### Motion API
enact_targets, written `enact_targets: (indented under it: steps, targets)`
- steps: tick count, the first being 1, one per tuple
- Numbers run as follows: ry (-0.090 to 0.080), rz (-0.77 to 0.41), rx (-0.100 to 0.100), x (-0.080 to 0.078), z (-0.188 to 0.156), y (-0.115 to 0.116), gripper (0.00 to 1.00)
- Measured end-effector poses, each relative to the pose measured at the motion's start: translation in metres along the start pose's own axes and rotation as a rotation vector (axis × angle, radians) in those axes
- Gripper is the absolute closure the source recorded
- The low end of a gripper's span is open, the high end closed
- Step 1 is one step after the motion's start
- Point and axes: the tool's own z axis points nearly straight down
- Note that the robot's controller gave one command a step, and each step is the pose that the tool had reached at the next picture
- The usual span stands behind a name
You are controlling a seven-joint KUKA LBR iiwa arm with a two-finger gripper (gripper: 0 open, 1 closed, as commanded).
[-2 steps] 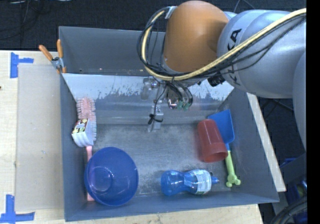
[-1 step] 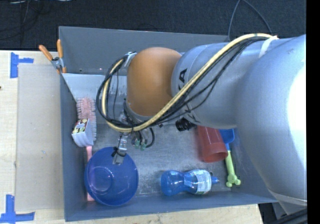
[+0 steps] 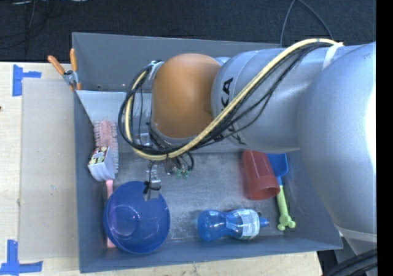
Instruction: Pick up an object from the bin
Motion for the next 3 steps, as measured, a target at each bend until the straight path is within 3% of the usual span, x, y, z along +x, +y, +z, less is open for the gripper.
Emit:
enact_targets:
  steps: [1,2,3]
  targets:
    - [0.011,0.317,0.001,0.008,0.025,-0.001,0.00]
    - [0.004,-0.010,0.000,0.006,0.075,-0.001,0.00]
    - [0.012,0.310,-0.001,0.015,0.085,-0.009,1.00]
